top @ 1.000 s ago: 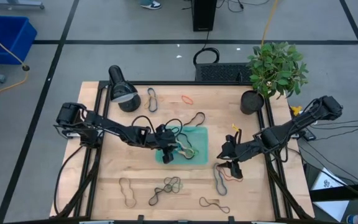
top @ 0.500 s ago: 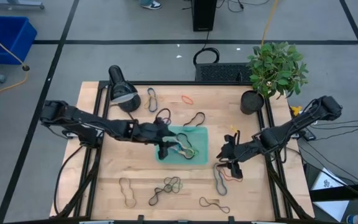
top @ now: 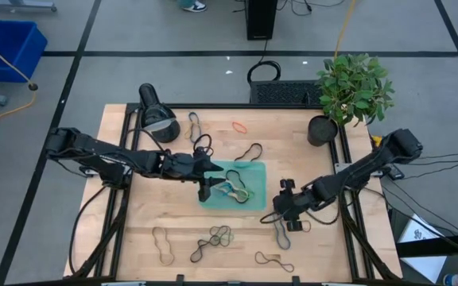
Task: Pick and place rubber bands into bin
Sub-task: Put the blue rubber band into the green bin
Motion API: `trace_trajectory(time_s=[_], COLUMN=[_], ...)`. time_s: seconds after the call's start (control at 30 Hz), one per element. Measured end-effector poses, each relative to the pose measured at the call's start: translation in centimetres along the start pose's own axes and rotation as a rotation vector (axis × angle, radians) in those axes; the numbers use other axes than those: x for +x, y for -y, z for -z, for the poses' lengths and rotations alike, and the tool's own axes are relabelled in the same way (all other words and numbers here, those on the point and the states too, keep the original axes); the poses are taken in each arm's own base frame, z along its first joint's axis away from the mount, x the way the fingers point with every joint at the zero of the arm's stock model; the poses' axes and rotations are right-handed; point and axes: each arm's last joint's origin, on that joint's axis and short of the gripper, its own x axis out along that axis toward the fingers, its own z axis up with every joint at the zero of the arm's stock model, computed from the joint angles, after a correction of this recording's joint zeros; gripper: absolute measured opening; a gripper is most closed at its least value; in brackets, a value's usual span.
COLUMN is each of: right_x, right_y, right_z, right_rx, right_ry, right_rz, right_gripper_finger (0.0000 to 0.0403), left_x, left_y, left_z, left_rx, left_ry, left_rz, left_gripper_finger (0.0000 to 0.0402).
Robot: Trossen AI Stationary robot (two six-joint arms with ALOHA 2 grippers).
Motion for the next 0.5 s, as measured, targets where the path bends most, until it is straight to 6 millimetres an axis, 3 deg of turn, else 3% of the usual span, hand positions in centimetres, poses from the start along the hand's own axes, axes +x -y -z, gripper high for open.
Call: trace_trajectory(time_s=[0.27,0.5], right_x=[2.5,2.8], right_y=[0.0,-0.1], right_z=[0.5,0.5], right_rx=[0.0,0.001], right_ry=[-0.092,-0.085], right_rz=[0.037,0.035], right_gripper_finger=[0.0169,0.0169], left_x=[0.0,0.0], left_y=[0.0,0.0], left_z=[0.1,0.1], left_rx=[-0.004,-0.006], left_ry=[-0.006,-0.005], left_rz=[-0.002,-0.002], left_gripper_finger=[0.0198,0.0198])
